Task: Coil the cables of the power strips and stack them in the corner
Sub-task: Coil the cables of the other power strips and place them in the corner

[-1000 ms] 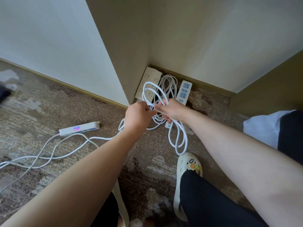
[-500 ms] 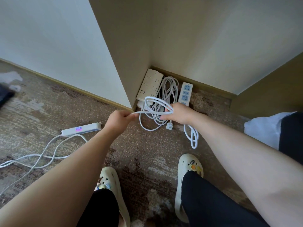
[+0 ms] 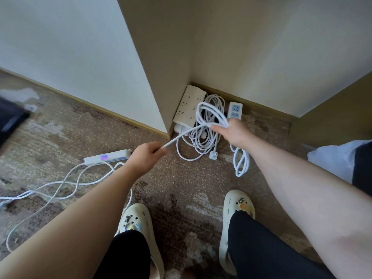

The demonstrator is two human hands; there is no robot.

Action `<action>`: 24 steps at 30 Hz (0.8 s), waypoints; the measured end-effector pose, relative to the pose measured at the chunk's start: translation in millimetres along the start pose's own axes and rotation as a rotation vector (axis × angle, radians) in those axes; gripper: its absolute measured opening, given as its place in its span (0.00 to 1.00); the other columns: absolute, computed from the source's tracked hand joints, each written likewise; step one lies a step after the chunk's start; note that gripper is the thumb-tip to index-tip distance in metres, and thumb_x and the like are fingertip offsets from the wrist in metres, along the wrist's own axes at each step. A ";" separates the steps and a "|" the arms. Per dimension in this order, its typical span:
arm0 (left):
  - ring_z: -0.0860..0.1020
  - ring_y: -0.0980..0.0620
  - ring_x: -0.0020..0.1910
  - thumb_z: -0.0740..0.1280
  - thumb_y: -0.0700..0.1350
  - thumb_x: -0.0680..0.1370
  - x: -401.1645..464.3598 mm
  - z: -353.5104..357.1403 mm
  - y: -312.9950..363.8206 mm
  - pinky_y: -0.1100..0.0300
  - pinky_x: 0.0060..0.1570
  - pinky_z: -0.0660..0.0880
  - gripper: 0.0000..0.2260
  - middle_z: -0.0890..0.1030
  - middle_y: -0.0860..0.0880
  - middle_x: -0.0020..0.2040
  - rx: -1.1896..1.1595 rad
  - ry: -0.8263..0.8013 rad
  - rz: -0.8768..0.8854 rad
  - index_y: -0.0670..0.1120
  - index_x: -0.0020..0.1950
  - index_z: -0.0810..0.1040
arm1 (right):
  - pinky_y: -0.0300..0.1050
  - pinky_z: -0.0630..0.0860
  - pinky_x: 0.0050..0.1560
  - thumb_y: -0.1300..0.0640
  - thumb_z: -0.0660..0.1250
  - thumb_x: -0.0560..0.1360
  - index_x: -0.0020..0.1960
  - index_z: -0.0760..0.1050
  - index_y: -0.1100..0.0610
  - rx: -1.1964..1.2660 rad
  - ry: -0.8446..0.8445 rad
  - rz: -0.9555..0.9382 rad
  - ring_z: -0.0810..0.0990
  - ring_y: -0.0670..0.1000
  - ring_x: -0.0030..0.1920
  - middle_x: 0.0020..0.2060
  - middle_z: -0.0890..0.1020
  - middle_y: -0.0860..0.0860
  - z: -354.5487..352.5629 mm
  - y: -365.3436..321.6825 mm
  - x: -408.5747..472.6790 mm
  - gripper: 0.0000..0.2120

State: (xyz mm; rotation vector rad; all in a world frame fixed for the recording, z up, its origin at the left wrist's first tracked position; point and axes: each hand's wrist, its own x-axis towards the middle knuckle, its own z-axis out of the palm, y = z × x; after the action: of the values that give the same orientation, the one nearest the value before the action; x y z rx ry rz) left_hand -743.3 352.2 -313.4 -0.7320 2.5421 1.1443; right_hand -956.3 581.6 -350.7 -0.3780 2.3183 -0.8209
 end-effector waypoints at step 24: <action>0.72 0.49 0.32 0.66 0.49 0.78 -23.7 -33.8 44.8 0.58 0.32 0.66 0.11 0.74 0.51 0.30 0.102 0.142 0.009 0.45 0.37 0.75 | 0.42 0.63 0.28 0.30 0.64 0.74 0.37 0.70 0.53 0.013 0.181 0.078 0.68 0.50 0.25 0.26 0.70 0.49 -22.8 -25.3 -15.7 0.25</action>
State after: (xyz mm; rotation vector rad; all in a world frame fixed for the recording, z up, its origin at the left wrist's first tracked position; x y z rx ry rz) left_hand -748.7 360.0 -253.3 -0.8032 2.7003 0.9891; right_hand -958.0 579.9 -313.3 -0.2132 2.4758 -0.8619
